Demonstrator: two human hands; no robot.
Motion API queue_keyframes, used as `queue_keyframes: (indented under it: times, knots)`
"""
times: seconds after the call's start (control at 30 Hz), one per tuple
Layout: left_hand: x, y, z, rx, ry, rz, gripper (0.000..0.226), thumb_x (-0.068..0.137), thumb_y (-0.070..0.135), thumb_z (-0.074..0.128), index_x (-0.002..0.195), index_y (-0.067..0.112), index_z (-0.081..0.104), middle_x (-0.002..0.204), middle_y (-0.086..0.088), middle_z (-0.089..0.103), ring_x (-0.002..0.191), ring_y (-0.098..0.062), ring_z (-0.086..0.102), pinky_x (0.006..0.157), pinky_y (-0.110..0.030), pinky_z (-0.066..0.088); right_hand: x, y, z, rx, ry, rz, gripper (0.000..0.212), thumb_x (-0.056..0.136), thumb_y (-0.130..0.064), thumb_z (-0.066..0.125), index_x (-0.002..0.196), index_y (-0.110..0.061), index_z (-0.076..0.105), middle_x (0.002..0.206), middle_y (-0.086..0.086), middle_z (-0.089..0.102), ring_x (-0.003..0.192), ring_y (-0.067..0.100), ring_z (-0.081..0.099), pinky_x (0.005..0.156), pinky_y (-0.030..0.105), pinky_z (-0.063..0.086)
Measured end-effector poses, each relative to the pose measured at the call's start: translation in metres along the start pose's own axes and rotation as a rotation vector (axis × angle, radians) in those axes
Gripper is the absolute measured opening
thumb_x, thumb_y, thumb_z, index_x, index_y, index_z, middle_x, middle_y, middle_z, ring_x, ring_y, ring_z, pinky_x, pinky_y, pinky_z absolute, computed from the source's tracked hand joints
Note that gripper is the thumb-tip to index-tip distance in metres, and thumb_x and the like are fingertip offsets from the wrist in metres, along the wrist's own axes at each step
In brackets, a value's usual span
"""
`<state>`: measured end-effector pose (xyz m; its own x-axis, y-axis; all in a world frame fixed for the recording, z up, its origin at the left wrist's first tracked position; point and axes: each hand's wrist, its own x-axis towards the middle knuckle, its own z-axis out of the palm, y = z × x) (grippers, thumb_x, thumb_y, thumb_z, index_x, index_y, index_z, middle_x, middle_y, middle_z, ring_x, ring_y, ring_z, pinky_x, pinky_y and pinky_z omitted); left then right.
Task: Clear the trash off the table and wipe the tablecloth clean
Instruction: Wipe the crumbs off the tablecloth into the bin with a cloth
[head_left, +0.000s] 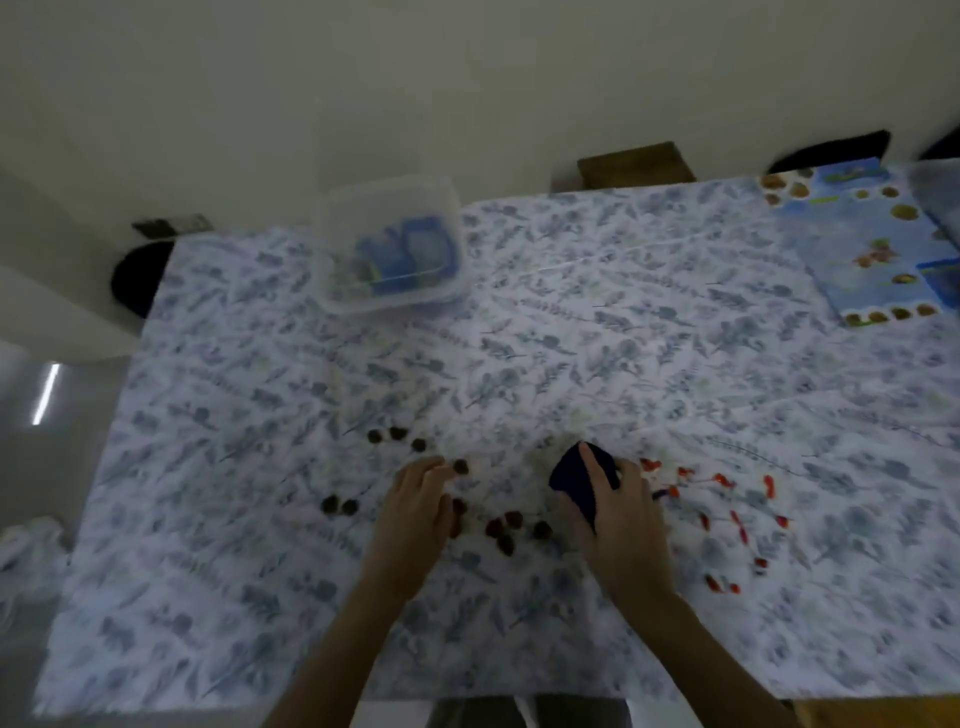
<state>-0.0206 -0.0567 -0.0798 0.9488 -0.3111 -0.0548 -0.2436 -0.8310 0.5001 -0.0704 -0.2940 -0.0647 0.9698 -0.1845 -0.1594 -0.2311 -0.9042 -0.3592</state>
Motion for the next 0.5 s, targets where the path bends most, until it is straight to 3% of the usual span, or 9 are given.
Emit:
queue_keyframes:
  times: [0.1, 0.23, 0.27, 0.33, 0.37, 0.4, 0.5]
  knots:
    - [-0.02, -0.045, -0.02, 0.004, 0.028, -0.063, 0.025, 0.092, 0.009, 0.056, 0.118, 0.007, 0.06, 0.131, -0.012, 0.055, 0.121, -0.03, 0.051, 0.095, -0.038, 0.05, 0.002, -0.034, 0.02, -0.036, 0.047, 0.091, 0.071, 0.09, -0.06, 0.029, 0.142, -0.014, 0.038, 0.135, 0.021, 0.044, 0.112, 0.038, 0.053, 0.085, 0.047, 0.051]
    - [-0.039, -0.098, -0.042, 0.018, 0.06, -0.067, 0.033, 0.095, 0.032, 0.041, 0.116, 0.011, 0.057, 0.13, -0.012, 0.053, 0.118, -0.025, 0.047, 0.093, -0.041, 0.051, 0.01, -0.065, 0.036, -0.206, 0.019, 0.131, 0.08, 0.09, -0.067, 0.017, 0.139, -0.008, 0.042, 0.136, 0.021, 0.045, 0.112, 0.041, 0.052, 0.088, 0.053, 0.048]
    - [-0.043, -0.11, -0.046, 0.028, 0.074, -0.065, 0.036, 0.094, 0.035, 0.037, 0.115, 0.011, 0.056, 0.13, -0.013, 0.052, 0.117, -0.024, 0.045, 0.093, -0.042, 0.05, 0.012, -0.067, 0.039, -0.256, 0.022, 0.121, 0.083, 0.088, -0.068, 0.018, 0.138, -0.007, 0.043, 0.14, 0.022, 0.043, 0.117, 0.042, 0.05, 0.095, 0.057, 0.042]
    - [-0.049, -0.132, -0.054, 0.06, 0.121, -0.075, 0.038, 0.094, 0.034, 0.036, 0.115, 0.007, 0.054, 0.13, -0.017, 0.05, 0.118, -0.025, 0.042, 0.095, -0.048, 0.05, 0.015, -0.065, 0.043, -0.342, 0.022, 0.065, 0.087, 0.085, -0.071, 0.022, 0.138, -0.004, 0.041, 0.151, 0.021, 0.028, 0.138, 0.04, 0.029, 0.113, 0.06, 0.011]
    - [-0.052, -0.142, -0.056, 0.077, 0.144, -0.09, 0.039, 0.095, 0.032, 0.036, 0.118, 0.005, 0.053, 0.132, -0.019, 0.048, 0.12, -0.028, 0.041, 0.098, -0.052, 0.048, 0.016, -0.06, 0.042, -0.37, 0.013, 0.021, 0.088, 0.086, -0.071, 0.022, 0.141, -0.003, 0.038, 0.155, 0.02, 0.018, 0.144, 0.038, 0.015, 0.114, 0.058, -0.002]
    - [-0.057, -0.153, -0.057, 0.093, 0.162, -0.112, 0.042, 0.095, 0.032, 0.036, 0.122, 0.004, 0.051, 0.135, -0.02, 0.045, 0.123, -0.031, 0.04, 0.101, -0.055, 0.044, 0.015, -0.054, 0.042, -0.387, -0.006, -0.034, 0.089, 0.087, -0.071, 0.02, 0.144, -0.004, 0.032, 0.158, 0.018, 0.009, 0.146, 0.034, 0.003, 0.115, 0.057, -0.006]
    - [-0.071, -0.187, -0.057, 0.144, 0.163, -0.187, 0.053, 0.095, 0.036, 0.032, 0.137, 0.004, 0.042, 0.147, -0.022, 0.033, 0.135, -0.037, 0.031, 0.112, -0.057, 0.03, 0.012, -0.034, 0.044, -0.332, -0.103, -0.148, 0.086, 0.088, -0.073, 0.011, 0.151, -0.016, 0.001, 0.159, 0.007, -0.011, 0.147, 0.026, -0.01, 0.117, 0.056, 0.006]
